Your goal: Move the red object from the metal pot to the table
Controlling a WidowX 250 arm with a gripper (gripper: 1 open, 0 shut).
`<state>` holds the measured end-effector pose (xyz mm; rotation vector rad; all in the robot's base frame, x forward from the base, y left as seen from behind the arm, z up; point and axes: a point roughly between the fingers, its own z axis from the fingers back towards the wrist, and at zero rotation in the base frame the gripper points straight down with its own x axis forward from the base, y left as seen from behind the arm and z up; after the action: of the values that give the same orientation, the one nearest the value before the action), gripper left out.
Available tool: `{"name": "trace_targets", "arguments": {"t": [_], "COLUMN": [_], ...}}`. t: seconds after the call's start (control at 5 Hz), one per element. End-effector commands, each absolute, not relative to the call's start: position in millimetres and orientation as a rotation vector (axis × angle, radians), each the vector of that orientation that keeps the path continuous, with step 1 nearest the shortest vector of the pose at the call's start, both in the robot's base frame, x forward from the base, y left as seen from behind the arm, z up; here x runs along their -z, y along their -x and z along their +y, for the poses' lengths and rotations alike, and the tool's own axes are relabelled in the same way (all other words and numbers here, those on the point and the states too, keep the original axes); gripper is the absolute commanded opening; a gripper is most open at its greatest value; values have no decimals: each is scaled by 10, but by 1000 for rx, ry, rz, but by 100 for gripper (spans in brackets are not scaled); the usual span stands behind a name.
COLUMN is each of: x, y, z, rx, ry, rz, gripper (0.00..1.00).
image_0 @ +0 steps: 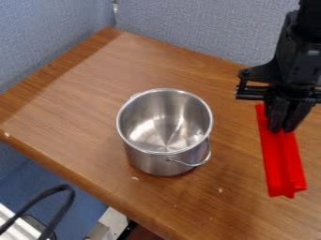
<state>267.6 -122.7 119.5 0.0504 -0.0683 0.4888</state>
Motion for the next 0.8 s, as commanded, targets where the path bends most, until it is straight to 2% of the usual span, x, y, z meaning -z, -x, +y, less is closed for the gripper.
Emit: {"name": "trace_targets", "arguments": {"t": [0.0, 0.4, 0.6], "x": [-1182, -1180, -1088], "y": [-2705, -2714, -2760], "z": [-1235, -1146, -1035], "rx": [-481, -426, -495], "ry": [-53, -69, -85], "rz": [-94, -113, -102], "gripper": [0, 0, 0]}}
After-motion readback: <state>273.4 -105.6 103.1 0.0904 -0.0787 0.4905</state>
